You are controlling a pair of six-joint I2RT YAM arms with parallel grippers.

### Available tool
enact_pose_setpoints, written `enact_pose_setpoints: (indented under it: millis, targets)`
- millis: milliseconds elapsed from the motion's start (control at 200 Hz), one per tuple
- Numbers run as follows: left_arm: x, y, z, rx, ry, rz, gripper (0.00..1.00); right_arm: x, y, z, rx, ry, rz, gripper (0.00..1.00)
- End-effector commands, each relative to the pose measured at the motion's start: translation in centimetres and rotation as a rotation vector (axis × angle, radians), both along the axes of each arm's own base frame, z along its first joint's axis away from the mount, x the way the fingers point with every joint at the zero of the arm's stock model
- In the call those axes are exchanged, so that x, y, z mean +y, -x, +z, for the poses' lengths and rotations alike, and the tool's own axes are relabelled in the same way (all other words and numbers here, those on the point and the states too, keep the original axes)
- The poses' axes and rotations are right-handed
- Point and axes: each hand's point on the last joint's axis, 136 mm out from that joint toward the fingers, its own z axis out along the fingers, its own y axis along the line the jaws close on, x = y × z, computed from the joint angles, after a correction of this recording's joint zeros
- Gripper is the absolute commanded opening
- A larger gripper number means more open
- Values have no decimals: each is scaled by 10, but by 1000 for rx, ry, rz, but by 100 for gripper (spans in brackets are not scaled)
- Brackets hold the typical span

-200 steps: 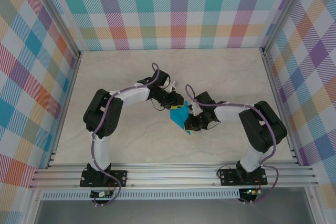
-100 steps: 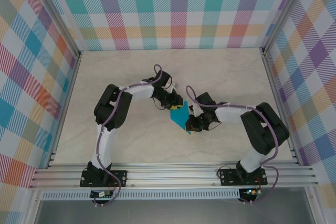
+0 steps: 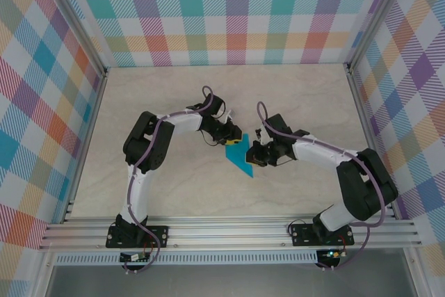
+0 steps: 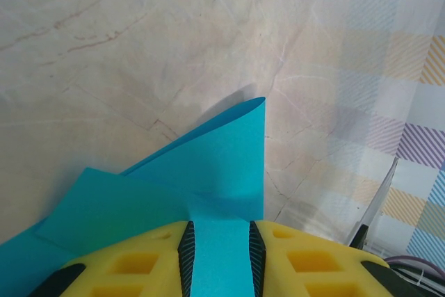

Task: Fold a paper plane with a square sheet of paper (fold left side to right side)
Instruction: Fourth fold the wing at the center of the table.

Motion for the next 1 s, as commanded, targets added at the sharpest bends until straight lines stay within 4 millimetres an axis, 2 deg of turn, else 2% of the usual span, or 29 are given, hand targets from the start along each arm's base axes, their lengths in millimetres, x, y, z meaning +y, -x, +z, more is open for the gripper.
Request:
enact_pose_setpoints:
  millis: [0, 140, 255, 585, 770, 995]
  targets:
    - [23, 6, -41, 33, -123, 36, 30, 28, -34, 14, -33, -93, -86, 5]
    - [21, 6, -41, 36, -127, 31, 30, 33, -55, 3, -71, -62, -162, 3]
    - [20, 7, -42, 40, -131, 25, 30, 28, -60, -10, -63, -20, -213, 3]
    - [21, 8, -42, 44, -144, 21, 30, 26, -49, -40, 9, 33, -251, 3]
    - [22, 7, -43, 43, -154, 22, 30, 17, -46, -56, 34, 98, -284, 4]
    - [22, 5, -43, 42, -165, 25, 30, 8, -32, -72, 91, 164, -280, 4]
